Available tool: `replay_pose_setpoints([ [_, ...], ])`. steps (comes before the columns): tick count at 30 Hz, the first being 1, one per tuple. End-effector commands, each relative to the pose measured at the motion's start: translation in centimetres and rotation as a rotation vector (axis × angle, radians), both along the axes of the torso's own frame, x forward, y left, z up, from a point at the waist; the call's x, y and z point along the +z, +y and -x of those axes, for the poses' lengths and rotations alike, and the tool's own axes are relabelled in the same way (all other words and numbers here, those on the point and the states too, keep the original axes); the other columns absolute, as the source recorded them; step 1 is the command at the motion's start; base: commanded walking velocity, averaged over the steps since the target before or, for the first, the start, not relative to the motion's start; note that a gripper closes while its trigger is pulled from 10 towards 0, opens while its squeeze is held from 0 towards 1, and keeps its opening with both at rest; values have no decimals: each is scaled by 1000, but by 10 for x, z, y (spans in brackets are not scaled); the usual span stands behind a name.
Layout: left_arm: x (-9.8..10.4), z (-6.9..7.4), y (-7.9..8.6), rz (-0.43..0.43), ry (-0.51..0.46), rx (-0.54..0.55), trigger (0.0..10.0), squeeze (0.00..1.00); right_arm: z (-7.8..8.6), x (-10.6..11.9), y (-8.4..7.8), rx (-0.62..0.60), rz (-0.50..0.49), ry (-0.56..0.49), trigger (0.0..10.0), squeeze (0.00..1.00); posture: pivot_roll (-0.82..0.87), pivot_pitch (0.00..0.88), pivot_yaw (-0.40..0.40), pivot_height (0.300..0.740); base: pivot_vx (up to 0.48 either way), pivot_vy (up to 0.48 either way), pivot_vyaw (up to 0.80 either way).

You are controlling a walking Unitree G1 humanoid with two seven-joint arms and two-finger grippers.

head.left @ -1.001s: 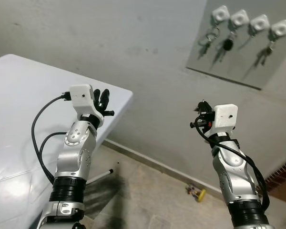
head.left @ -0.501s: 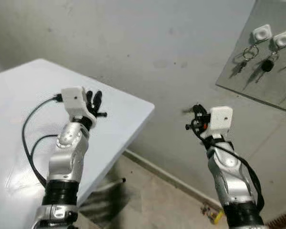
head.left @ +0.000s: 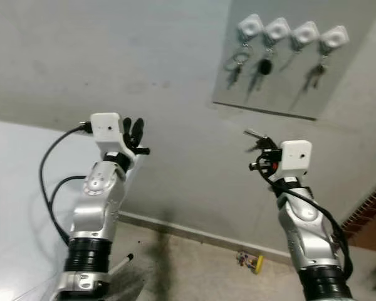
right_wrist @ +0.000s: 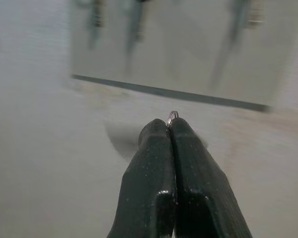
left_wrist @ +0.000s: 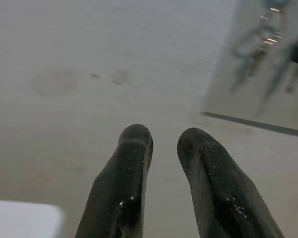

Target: Hang keys on a hook

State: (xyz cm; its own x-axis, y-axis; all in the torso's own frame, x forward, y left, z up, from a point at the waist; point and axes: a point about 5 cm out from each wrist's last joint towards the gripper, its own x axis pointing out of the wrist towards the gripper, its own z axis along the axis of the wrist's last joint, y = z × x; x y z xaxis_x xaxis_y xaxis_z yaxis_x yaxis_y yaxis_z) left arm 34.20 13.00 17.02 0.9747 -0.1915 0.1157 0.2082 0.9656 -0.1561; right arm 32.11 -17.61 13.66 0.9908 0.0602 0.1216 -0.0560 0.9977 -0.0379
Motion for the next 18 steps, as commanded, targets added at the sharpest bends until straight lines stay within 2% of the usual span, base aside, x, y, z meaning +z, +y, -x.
replay_pose_setpoints([
  [1,6,-1,4,-9,-15,14,10000,0,-2,3,3,4,-2,-4,10000,0,-15,0,-45,740,0,0,-638],
  [6,6,-1,5,-15,-15,11,10000,0,-2,6,4,4,-4,-24,10000,0,-13,0,-48,740,0,0,-585],
  [8,7,-1,5,-6,-21,3,10000,0,-2,7,4,5,20,-28,10000,0,-13,0,-48,740,0,0,0],
  [18,5,-1,6,8,-9,4,10000,0,-2,6,5,-13,0,-16,10000,0,-14,0,-52,740,0,0,0],
])
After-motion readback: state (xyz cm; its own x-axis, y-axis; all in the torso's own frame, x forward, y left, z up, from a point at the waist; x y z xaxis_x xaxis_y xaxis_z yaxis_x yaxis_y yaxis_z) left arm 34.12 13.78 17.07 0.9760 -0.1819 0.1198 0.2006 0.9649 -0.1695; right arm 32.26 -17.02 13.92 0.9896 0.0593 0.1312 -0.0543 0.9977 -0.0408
